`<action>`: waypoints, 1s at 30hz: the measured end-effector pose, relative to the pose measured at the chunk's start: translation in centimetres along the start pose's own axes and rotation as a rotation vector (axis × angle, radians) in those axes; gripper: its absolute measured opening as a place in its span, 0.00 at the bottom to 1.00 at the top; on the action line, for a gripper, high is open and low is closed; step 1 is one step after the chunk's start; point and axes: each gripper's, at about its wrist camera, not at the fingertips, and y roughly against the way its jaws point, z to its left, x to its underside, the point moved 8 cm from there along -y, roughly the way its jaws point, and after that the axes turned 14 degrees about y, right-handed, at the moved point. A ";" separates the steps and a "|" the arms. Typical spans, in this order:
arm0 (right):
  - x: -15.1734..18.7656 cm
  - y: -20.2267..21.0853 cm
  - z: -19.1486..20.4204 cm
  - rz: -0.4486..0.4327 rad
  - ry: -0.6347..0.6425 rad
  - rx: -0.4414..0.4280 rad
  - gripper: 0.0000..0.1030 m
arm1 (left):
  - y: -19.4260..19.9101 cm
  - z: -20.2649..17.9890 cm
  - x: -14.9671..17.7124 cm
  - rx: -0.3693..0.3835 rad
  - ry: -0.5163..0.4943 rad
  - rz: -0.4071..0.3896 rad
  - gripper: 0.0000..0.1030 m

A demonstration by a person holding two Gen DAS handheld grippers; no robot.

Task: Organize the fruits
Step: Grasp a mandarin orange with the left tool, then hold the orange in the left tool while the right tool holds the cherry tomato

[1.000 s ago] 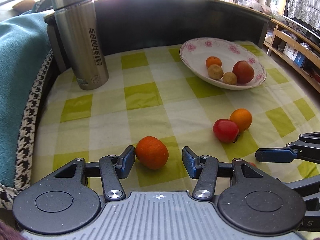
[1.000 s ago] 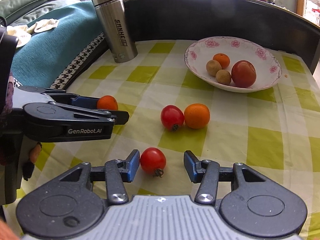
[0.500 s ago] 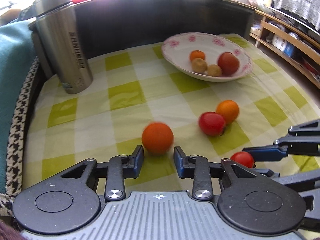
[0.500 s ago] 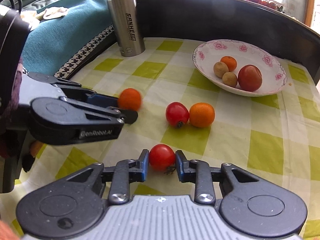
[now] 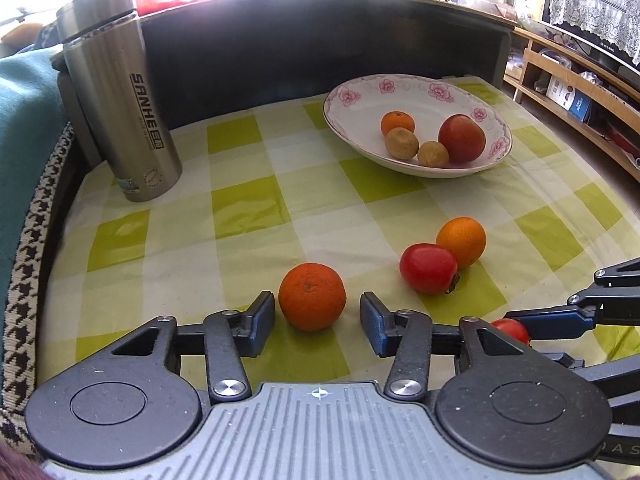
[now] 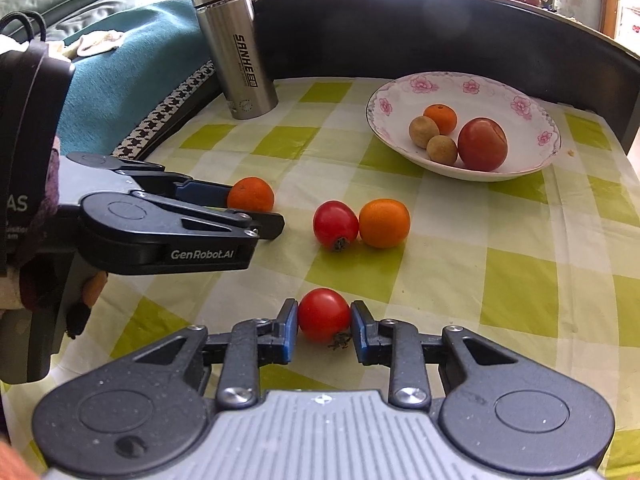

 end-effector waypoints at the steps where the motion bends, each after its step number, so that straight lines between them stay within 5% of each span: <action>1: 0.0 0.0 0.0 0.001 0.003 0.000 0.33 | 0.0 0.0 0.0 -0.001 -0.002 -0.002 0.55; 8: 0.0 0.1 0.1 0.004 -0.002 0.006 0.33 | 0.0 -0.7 0.0 0.025 -0.022 -0.002 0.42; 25: 0.7 0.8 -1.2 0.011 -0.017 0.043 0.32 | 1.7 -3.3 2.9 0.112 -0.115 0.071 0.43; 30: 0.6 0.9 -1.2 0.007 -0.011 0.044 0.33 | 1.7 -3.4 3.0 0.124 -0.109 0.080 0.50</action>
